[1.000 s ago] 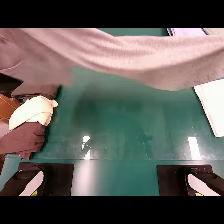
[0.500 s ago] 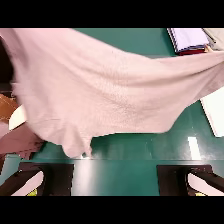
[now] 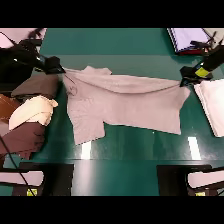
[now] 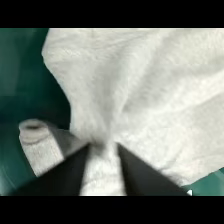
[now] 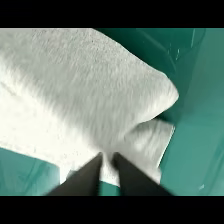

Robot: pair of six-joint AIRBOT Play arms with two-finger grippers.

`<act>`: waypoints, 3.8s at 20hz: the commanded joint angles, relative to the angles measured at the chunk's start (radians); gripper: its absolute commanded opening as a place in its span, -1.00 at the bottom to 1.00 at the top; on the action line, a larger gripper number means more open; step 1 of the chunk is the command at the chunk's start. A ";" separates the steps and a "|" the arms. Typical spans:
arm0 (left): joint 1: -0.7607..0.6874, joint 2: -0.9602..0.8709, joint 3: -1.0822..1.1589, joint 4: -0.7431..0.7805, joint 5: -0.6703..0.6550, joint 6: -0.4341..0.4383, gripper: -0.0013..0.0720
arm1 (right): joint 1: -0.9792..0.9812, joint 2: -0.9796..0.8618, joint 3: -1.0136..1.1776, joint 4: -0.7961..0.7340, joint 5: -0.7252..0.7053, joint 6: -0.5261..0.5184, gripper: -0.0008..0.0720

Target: Fold the shirts.

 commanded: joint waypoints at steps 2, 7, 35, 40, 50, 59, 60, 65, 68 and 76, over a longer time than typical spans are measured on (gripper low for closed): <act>0.021 -0.070 0.004 -0.002 0.008 0.004 0.41 | -0.019 -0.135 0.124 0.021 -0.016 -0.049 0.19; 0.095 0.095 -0.124 0.104 -0.038 -0.024 0.40 | -0.115 0.017 -0.075 0.220 -0.059 -0.111 0.18; -0.066 0.241 -0.718 0.000 0.291 -0.036 -0.91 | -0.473 0.462 -0.817 0.245 -0.158 -0.192 0.18; -0.066 0.242 -0.634 -0.003 0.250 -0.030 -0.91 | -0.607 0.463 -1.089 0.229 -0.275 -0.193 0.26; -0.066 0.242 -0.605 -0.002 0.227 -0.028 -0.91 | -0.423 0.409 -1.225 0.399 -0.496 -0.208 -0.01; -0.066 0.388 -0.605 0.037 0.212 -0.029 -0.91 | -0.303 0.459 -1.101 0.385 -0.523 -0.207 -0.95; -0.066 0.402 -0.604 0.037 0.192 -0.029 -0.91 | -0.314 0.490 -1.101 0.387 -0.515 -0.208 -0.95; -0.066 0.560 -0.467 0.036 0.151 -0.050 -0.91 | -0.373 0.715 -0.949 0.387 -0.415 -0.209 -0.95; -0.066 0.678 -0.205 0.036 0.127 -0.070 -0.91 | -0.372 0.831 -0.666 0.387 -0.375 -0.206 -0.95; -0.066 0.735 0.496 0.037 0.127 -0.128 -0.91 | -0.373 0.858 0.090 0.303 -0.298 -0.134 -0.95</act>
